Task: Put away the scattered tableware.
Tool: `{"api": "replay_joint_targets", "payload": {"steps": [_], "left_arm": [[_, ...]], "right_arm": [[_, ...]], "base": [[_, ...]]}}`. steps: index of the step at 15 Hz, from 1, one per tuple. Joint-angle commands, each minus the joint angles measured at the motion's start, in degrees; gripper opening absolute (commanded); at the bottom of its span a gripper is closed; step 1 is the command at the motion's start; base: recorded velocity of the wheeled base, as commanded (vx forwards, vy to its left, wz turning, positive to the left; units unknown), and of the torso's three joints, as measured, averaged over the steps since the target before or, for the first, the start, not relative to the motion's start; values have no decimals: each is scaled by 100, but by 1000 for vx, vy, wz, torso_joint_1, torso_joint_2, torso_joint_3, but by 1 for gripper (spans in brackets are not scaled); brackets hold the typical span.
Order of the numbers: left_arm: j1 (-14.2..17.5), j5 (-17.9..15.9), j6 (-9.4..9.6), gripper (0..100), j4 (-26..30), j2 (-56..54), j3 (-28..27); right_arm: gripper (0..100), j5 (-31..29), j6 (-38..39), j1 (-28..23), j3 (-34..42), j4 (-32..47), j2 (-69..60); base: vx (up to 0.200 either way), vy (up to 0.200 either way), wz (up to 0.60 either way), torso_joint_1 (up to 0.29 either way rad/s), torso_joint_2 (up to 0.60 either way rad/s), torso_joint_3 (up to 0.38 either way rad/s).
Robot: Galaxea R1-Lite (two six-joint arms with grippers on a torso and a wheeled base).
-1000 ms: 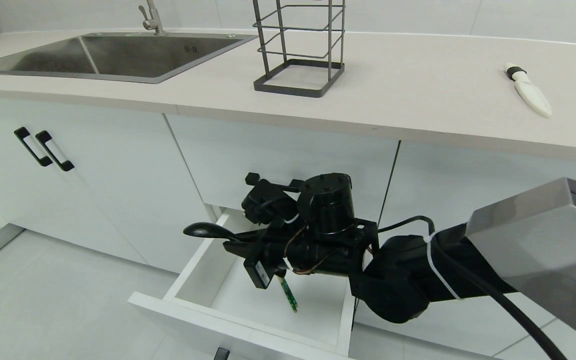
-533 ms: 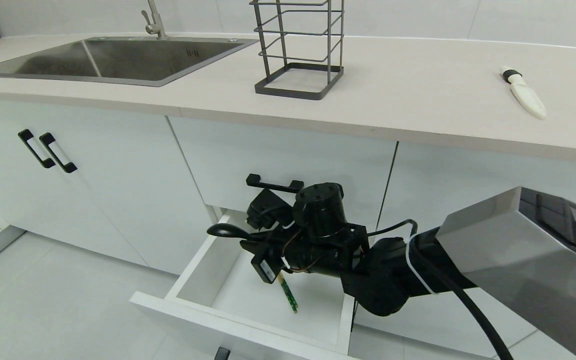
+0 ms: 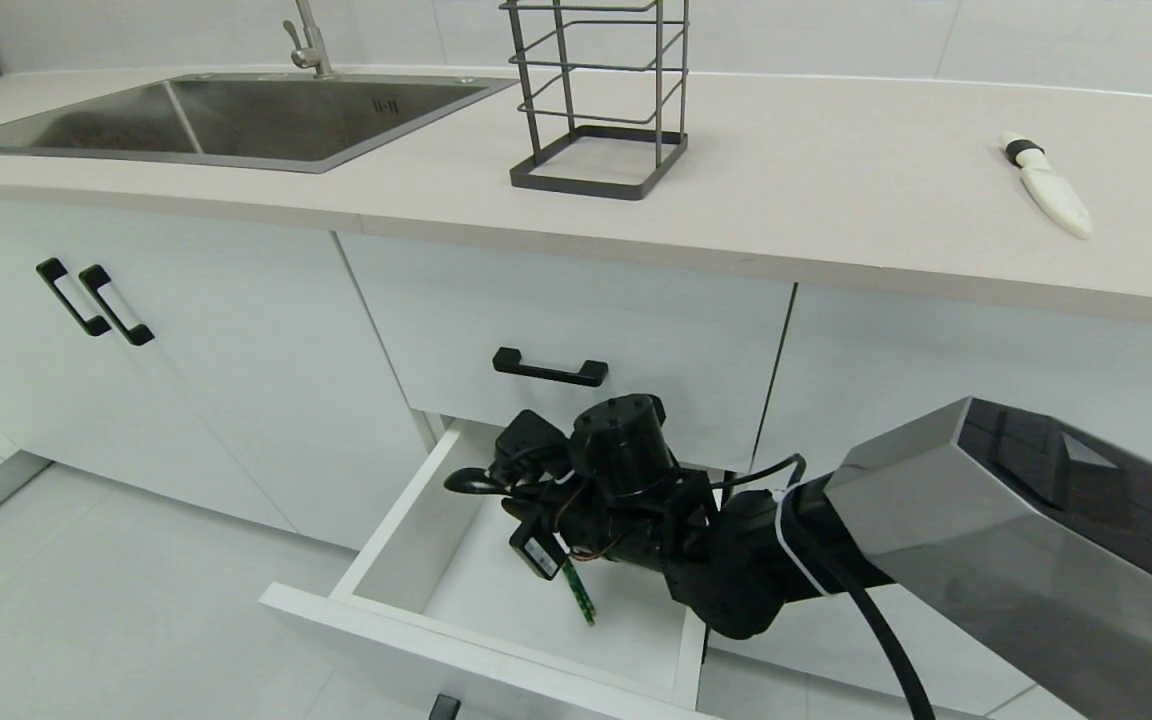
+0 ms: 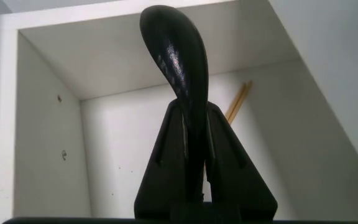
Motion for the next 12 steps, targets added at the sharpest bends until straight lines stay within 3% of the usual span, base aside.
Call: {"api": "replay_joint_targets", "payload": {"steps": [1, 12], "left_arm": [[1, 4, 5, 100, -1, 0, 1], [1, 4, -4, 100, -1, 0, 1]], "right_arm": [[0, 3, -37, 11, -144, 39, 174], [0, -102, -63, -77, -258, 364, 569]], "base": [[0, 0, 0, 0, 0, 0], [0, 0, 0, 0, 0, 0]]}}
